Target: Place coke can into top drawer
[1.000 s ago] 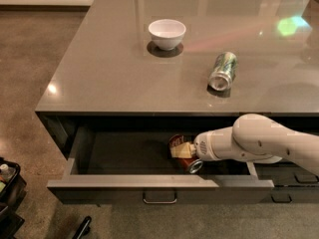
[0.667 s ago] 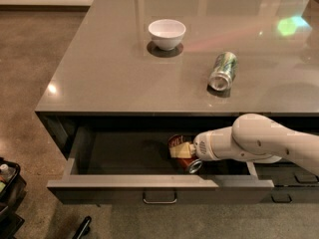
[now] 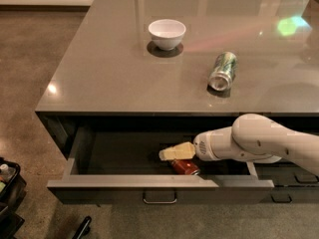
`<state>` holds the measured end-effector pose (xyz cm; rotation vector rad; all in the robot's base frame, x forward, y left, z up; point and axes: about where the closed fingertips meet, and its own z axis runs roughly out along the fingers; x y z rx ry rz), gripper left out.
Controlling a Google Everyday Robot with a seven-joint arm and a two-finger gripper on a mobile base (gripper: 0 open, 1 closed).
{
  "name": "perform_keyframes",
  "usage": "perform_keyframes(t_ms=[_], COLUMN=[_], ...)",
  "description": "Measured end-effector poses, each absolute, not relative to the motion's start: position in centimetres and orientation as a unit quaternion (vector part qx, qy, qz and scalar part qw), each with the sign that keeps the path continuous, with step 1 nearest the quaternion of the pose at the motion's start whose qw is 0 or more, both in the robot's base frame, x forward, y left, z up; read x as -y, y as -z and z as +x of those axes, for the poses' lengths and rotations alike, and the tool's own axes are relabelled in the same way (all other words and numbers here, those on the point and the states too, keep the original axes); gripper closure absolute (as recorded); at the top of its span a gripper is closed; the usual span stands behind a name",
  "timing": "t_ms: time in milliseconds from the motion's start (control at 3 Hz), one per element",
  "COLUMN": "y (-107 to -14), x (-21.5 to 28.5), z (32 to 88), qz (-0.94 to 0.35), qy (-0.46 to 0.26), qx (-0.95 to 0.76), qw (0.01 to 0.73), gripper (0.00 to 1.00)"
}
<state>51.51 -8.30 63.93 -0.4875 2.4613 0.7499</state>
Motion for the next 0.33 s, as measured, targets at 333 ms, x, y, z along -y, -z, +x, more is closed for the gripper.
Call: perform_keyframes(t_ms=[333], y=[-63.93], x=[8.3], z=[51.51], qz=[-0.18], qy=[-0.277], qx=[-0.908], qw=[0.258], gripper=[0.0])
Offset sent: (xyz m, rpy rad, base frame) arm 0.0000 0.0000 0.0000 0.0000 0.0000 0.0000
